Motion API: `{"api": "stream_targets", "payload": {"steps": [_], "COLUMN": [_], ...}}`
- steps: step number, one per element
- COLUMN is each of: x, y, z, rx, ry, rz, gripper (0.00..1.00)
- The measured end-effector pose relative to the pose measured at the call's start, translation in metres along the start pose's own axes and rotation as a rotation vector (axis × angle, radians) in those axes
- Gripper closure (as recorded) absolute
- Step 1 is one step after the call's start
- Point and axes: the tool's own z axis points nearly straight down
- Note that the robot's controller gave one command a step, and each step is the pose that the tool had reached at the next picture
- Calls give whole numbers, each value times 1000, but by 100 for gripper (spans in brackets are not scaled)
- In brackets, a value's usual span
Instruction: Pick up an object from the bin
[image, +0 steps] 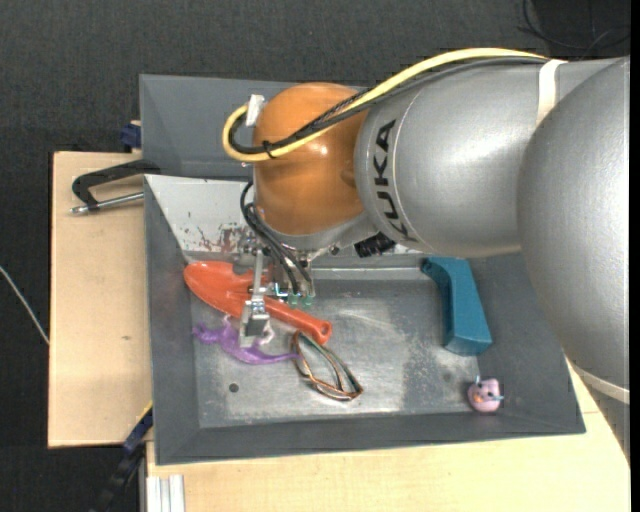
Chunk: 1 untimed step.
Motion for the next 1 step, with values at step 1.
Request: {"api": "stream_targets", "payload": {"steps": [1], "x": [-2], "y": [-1], "z": [-5], "rx": [-2], "ry": [-8], "rz": [3], "gripper": [0]}}
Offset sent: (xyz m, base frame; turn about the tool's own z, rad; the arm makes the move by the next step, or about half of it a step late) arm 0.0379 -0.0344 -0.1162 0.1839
